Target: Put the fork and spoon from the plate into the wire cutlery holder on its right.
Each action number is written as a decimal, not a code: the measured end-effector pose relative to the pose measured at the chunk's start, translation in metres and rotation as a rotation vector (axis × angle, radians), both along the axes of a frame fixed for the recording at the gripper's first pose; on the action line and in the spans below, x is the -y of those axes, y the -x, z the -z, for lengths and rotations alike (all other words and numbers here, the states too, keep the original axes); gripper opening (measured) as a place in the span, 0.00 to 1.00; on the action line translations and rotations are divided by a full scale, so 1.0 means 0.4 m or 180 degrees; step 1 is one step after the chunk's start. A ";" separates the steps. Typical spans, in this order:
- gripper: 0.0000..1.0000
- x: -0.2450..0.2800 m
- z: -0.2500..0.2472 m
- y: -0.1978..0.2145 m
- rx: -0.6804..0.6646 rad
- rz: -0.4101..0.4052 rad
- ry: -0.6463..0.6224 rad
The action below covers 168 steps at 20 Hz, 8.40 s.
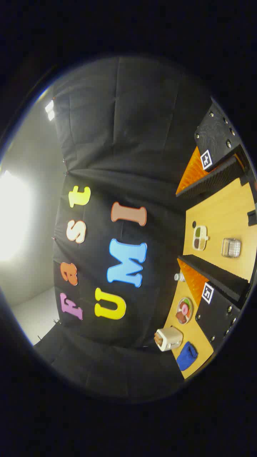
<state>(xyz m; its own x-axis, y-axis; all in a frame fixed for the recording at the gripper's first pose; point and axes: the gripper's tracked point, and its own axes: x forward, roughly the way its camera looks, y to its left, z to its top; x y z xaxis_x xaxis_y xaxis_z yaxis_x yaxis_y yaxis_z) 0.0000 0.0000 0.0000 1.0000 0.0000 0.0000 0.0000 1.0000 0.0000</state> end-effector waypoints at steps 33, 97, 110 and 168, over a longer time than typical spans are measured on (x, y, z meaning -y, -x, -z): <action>0.98 -0.231 0.142 -0.036 -0.0205 -0.0276 -0.0624; 0.13 -0.167 0.631 -0.057 -0.3998 -0.1171 0.0631; 0.13 0.008 0.789 -0.107 -0.4765 -0.0937 0.0829; 0.38 -0.830 1.032 -0.053 -0.4933 -0.1708 0.0441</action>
